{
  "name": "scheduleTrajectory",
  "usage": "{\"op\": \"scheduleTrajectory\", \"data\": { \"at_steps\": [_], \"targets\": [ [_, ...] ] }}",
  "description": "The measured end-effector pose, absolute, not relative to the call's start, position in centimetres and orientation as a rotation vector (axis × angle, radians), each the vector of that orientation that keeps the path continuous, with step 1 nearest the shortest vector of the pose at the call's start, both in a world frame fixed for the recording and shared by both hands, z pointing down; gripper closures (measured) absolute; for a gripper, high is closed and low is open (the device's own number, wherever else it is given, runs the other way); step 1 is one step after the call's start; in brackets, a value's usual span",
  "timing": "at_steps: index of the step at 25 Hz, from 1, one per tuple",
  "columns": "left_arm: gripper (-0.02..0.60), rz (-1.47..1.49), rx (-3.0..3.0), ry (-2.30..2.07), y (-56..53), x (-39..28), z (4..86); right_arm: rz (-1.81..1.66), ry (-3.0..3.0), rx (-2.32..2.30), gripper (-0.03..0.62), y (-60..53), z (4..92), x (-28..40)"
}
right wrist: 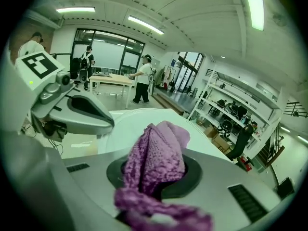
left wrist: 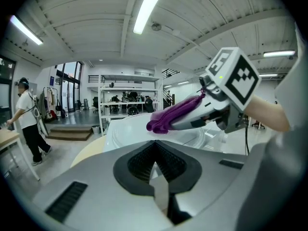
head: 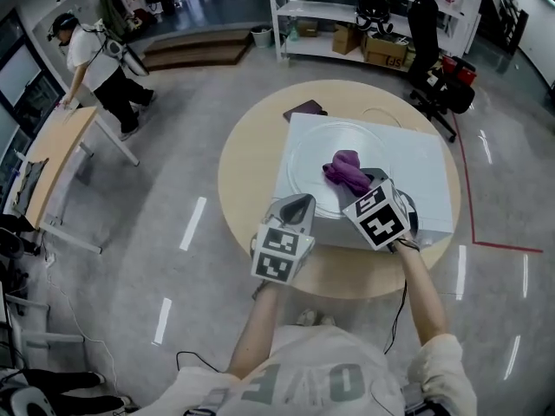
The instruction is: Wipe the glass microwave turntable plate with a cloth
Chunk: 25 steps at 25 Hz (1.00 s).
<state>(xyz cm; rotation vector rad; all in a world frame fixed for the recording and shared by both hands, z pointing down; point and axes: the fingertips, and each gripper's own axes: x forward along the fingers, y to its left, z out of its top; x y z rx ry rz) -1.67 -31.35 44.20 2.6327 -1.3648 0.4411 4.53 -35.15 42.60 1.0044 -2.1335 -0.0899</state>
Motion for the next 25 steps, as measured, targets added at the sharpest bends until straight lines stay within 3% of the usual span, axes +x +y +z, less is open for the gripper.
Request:
{"op": "scheduleTrajectory", "data": {
  "at_steps": [12,25],
  "targets": [
    [0.578,0.442,2.626,-1.398,-31.6,-1.8,43.9,-0.133,-2.168,0.987,0.546,-27.4,42.9,4.6],
    [0.578,0.44,2.616,-1.384,-31.3,-1.3,44.7,-0.117,-2.204,1.172,0.546,-32.7,39.5,7.3]
  ]
}}
